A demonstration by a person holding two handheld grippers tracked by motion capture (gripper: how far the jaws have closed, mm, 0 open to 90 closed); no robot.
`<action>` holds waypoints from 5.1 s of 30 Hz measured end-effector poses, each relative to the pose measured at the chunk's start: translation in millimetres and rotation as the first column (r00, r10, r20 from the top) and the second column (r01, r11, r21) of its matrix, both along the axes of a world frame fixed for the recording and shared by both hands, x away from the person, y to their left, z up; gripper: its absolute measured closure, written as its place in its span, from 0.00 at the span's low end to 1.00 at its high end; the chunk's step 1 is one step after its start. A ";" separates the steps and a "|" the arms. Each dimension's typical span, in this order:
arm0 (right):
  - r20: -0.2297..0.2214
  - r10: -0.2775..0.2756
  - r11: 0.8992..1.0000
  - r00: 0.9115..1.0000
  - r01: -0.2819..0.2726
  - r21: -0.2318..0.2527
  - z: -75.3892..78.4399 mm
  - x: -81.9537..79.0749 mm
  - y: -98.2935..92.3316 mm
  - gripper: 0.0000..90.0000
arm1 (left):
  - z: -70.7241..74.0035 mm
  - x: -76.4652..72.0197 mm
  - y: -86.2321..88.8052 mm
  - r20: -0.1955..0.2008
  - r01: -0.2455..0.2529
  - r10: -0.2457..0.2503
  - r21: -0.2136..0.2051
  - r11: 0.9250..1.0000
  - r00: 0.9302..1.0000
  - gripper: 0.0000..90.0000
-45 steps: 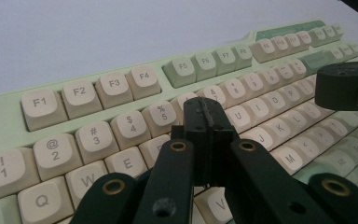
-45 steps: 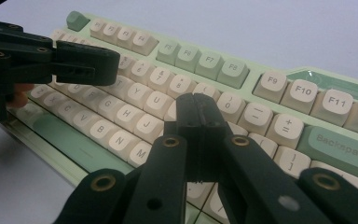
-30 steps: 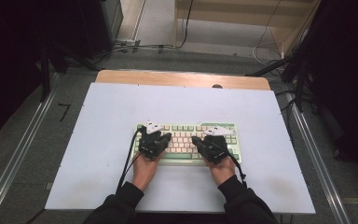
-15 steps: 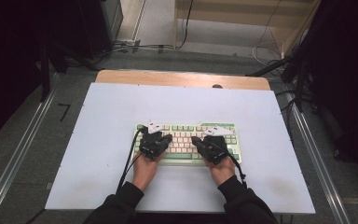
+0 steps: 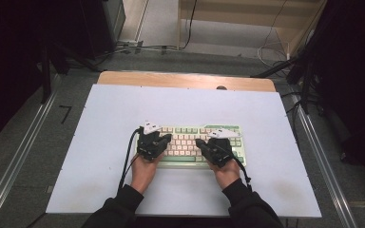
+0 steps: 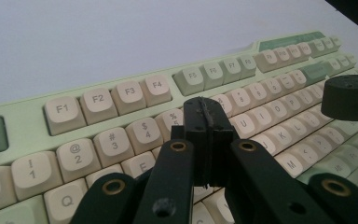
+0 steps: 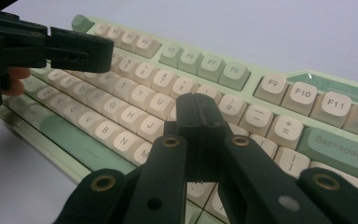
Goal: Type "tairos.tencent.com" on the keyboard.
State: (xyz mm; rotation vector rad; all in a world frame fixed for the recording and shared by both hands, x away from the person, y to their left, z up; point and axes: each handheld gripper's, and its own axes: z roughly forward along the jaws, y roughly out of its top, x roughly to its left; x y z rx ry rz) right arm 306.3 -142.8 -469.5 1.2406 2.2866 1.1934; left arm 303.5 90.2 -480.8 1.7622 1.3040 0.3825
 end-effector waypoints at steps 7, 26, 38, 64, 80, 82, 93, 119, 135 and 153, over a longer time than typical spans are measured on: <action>0.003 0.000 1.000 1.000 0.000 0.000 0.6 0.0 -0.6 0.98 | -0.2 -3.5 9.5 0.001 -0.010 0.010 0.010 1.000 1.000 1.00; 0.000 0.007 1.000 1.000 -0.007 -0.002 0.1 -0.4 0.9 0.97 | -7.7 -2.0 21.8 -0.021 -0.044 0.045 0.028 0.999 0.999 1.00; 0.001 0.006 1.000 1.000 -0.006 -0.003 0.1 -0.5 0.8 0.98 | -9.7 -1.9 21.3 -0.027 -0.047 0.048 0.032 0.998 0.999 1.00; 0.005 0.010 1.000 1.000 -0.010 -0.006 0.2 -1.2 1.5 0.98 | -3.9 -7.2 22.3 -0.005 -0.038 0.039 0.020 0.999 0.999 1.00; -0.008 0.057 0.998 0.998 -0.057 -0.018 -5.5 -4.6 18.1 0.97 | -3.6 -7.9 23.2 0.001 -0.045 0.044 0.021 0.999 0.999 1.00; -0.009 0.062 0.998 0.998 -0.062 -0.021 -6.3 -5.1 20.2 0.98 | -3.7 -7.8 23.5 0.001 -0.044 0.044 0.022 0.999 0.999 1.00; -0.017 0.093 0.995 0.995 -0.094 -0.036 -10.5 -7.2 31.0 0.98 | -4.0 -8.2 23.3 -0.001 -0.042 0.042 0.024 0.999 0.999 1.00; -0.020 0.132 0.989 0.991 -0.133 -0.068 -18.6 -9.8 43.0 0.98 | -3.3 -8.7 25.1 -0.001 -0.043 0.043 0.016 0.999 0.999 1.00; -0.033 0.125 0.990 0.992 -0.127 -0.067 -18.4 -8.3 42.3 0.97 | -2.6 -9.5 25.3 0.000 -0.042 0.042 0.013 0.999 0.999 1.00; -0.011 0.095 0.995 0.995 -0.095 -0.018 -6.7 -5.5 32.8 0.98 | -1.0 -12.3 25.0 0.001 -0.034 0.034 0.005 0.999 0.999 1.00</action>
